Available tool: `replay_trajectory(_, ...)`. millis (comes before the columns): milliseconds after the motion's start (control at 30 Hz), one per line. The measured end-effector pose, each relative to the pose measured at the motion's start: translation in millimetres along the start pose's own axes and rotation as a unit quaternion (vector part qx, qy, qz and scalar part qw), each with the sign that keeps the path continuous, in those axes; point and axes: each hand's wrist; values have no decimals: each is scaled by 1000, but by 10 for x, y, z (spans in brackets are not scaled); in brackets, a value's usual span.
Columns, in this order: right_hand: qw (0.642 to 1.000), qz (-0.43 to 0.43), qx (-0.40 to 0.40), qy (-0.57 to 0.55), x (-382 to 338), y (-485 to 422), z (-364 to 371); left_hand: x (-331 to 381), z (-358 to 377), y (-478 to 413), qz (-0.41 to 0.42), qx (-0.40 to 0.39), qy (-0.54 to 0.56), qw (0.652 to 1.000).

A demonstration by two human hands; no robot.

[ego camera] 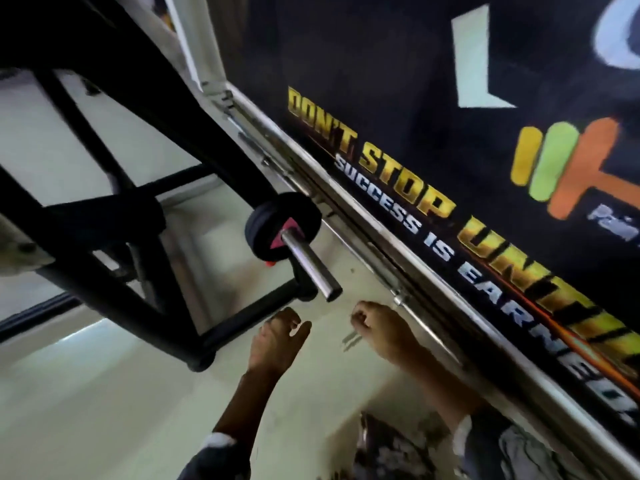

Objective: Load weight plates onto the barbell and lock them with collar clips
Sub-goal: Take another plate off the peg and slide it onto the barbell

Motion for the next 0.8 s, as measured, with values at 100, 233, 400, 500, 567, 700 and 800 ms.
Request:
replay_trajectory(100, 999, -39, -19, 1, -4, -954, -20, -65, 15, -651, -32, 69, 14, 997)
replay_trajectory(233, 995, -77, 36, -48, 86, -2307, 139, -396, 274, -1575, -110, 174, 97, 974)
replay_trajectory(400, 979, -138, 127, -76, 262, -3459, 501, -882, 617, -2413, -107, 268, 126, 949)
replay_trajectory(500, 968, -184, 125, -120, 390, -3695, 674, -1038, 742, -2570, -73, 279, 127, 949)
replay_trajectory(567, 957, -195, 134, -169, 462, -3756, 777, -1044, 829, -2596, -64, 299, 149, 940)
replay_trajectory(700, 936, -182, 169, -249, 505, -3761, 920, -990, 951, -2658, -68, 353, 199, 912)
replay_trajectory(800, 928, -181, 177, -274, 501, -3756, 933, -962, 940, -2715, -72, 372, 217, 900)
Point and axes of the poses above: each hand's wrist, its own y-axis away from the middle knuckle, its own z-axis out of the palm, x = y × z, and after that the axes turned 2 degrees about -y, right-handed
